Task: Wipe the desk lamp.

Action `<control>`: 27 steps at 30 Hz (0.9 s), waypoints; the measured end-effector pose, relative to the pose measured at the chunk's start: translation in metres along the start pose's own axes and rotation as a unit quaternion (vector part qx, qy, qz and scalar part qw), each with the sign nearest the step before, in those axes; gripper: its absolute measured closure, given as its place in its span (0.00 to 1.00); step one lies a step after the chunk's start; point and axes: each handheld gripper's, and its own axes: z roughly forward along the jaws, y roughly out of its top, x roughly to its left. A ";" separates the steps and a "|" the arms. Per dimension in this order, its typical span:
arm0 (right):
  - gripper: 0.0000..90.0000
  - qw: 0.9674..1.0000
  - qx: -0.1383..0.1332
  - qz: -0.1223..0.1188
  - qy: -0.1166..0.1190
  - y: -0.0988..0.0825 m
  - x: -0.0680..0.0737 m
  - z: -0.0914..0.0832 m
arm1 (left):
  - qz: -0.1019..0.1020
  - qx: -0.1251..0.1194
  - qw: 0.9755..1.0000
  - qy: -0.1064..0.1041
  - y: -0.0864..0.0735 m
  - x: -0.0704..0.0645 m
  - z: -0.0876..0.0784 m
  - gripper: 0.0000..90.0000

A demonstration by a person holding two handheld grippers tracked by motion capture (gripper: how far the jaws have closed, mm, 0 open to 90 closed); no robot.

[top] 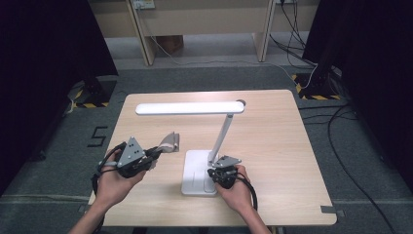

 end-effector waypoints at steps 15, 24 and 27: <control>1.00 1.000 0.005 -0.005 -0.002 0.001 0.001 0.000 | -0.003 -0.020 0.999 0.034 0.014 0.022 -0.016 0.91; 1.00 1.000 0.003 -0.004 -0.001 0.000 0.002 0.000 | -0.007 -0.027 0.998 0.051 0.017 0.033 -0.021 0.91; 1.00 1.000 0.002 -0.004 -0.001 0.000 0.002 0.000 | -0.008 -0.032 0.998 0.060 0.019 0.038 -0.026 0.91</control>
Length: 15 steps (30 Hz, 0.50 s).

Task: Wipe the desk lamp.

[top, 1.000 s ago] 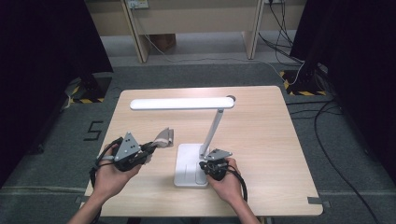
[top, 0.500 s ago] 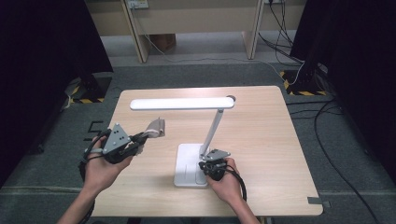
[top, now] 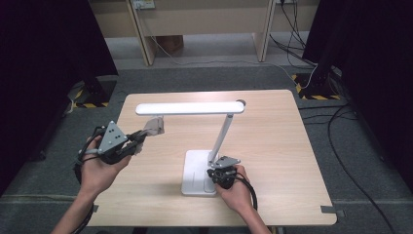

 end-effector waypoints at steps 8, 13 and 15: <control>1.00 1.000 -0.001 0.002 0.001 0.000 0.000 0.000 | 0.002 -0.021 1.000 0.021 0.009 0.011 -0.014 0.91; 1.00 1.000 -0.002 0.002 0.001 0.000 0.000 0.000 | 0.000 -0.035 0.999 0.034 0.015 0.017 -0.022 0.91; 1.00 1.000 -0.003 0.001 0.001 -0.001 0.000 0.000 | -0.004 -0.041 0.998 0.039 0.017 0.020 -0.023 0.91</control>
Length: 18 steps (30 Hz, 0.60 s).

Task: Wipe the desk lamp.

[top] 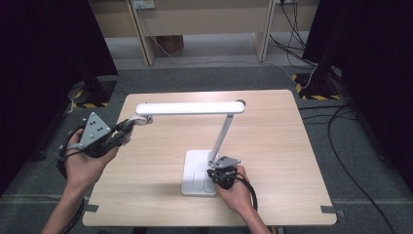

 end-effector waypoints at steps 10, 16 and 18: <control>1.00 1.000 -0.004 0.004 0.000 -0.001 0.000 0.000 | 0.006 -0.016 1.000 0.014 0.012 0.007 -0.005 0.91; 1.00 1.000 -0.004 0.003 0.000 -0.001 0.000 0.000 | 0.008 -0.030 0.999 0.026 0.022 0.012 -0.008 0.91; 1.00 1.000 -0.004 0.003 0.000 -0.001 0.000 0.000 | 0.013 -0.034 0.999 0.031 0.026 0.013 -0.010 0.91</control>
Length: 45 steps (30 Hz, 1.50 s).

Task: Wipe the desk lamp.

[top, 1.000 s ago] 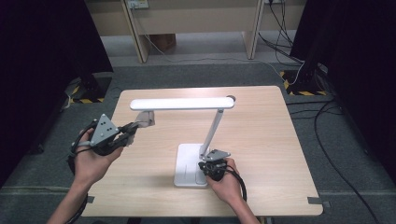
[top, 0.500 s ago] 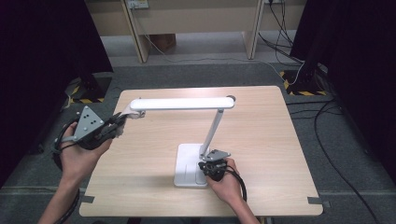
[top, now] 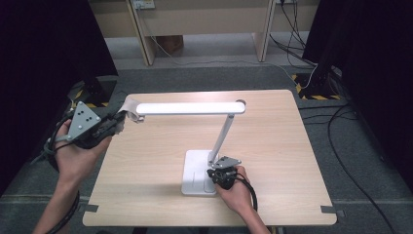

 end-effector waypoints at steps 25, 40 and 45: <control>1.00 1.000 -0.002 -0.001 -0.002 0.000 0.000 0.000 | 0.052 -0.012 0.998 -0.020 0.028 -0.017 0.010 0.91; 1.00 1.000 0.000 -0.003 -0.001 0.000 0.000 0.000 | 0.057 -0.009 0.997 -0.042 0.037 -0.027 0.024 0.91; 1.00 1.000 0.000 -0.003 0.000 0.000 0.000 0.000 | 0.056 -0.009 0.997 -0.047 0.038 -0.029 0.025 0.91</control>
